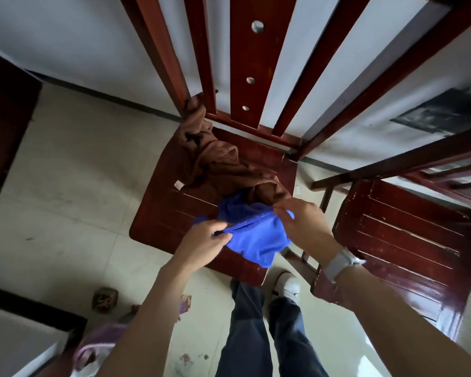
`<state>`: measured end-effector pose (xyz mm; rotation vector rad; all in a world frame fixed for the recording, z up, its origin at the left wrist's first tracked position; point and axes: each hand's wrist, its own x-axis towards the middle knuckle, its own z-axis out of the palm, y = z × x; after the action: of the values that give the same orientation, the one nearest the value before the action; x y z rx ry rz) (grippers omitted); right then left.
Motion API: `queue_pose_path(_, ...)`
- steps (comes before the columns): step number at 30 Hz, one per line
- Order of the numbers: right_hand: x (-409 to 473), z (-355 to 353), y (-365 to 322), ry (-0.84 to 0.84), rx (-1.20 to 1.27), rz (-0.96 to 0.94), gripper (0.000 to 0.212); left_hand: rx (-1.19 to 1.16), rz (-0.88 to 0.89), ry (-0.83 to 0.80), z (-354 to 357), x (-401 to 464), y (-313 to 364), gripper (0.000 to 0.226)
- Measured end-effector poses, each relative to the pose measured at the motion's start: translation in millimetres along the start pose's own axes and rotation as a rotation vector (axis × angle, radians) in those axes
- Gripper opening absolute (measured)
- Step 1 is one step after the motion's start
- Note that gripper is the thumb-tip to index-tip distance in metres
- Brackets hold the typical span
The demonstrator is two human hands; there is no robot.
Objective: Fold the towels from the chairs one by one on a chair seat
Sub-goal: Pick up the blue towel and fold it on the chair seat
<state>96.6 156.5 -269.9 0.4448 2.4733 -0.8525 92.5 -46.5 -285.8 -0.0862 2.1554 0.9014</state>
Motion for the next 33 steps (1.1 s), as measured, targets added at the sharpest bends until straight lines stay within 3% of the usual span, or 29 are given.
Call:
queue_pose_path(4,-24.4,-18.8,-11.7,0.1,0.247,-0.114,0.016,-0.189,0.109,0.061,-20.5,-20.5,25.5,0.019)
queue_pose_path(11,-62.8,-97.6,-39.8,-0.042,0.563,-0.167,0.016,-0.301,0.339,0.245,-61.9,-76.6,98.6,0.015)
queue_pose_path(15,-82.0,-133.2,-34.1,0.31,0.311,-0.15,0.014,-0.358,0.34,0.168,-62.1,-100.8,148.3,0.01)
queue_pose_path(16,-89.2,-139.5,-30.5,0.33,0.304,-0.164,0.016,-0.405,0.311,0.176,-58.2,-104.8,162.7,0.01)
queue_pose_path(19,-118.1,-147.5,-16.5,0.068,0.408,-0.203,0.016,-0.47,0.262,0.233,-44.9,-117.3,207.0,0.01)
queue_pose_path(21,-138.9,-147.9,-6.3,-0.081,0.464,-0.224,0.025,-0.506,0.236,0.171,-36.2,-126.2,231.1,0.009)
queue_pose_path(24,-159.0,-157.3,5.1,-0.043,0.541,-0.244,0.044,-0.507,0.235,0.08,-26.0,-140.6,262.8,0.011)
queue_pose_path(28,-165.5,-184.2,18.2,0.116,0.883,-0.152,0.029,-0.328,0.395,0.247,-3.8,-160.0,292.9,0.031)
queue_pose_path(31,-168.2,-200.6,33.5,0.027,1.118,0.013,0.027,-0.174,0.504,0.374,17.2,-173.1,301.8,0.017)
queue_pose_path(33,-171.6,-201.9,47.6,-0.052,0.978,-0.023,0.038,-0.102,0.549,0.434,30.5,-179.5,304.6,0.012)
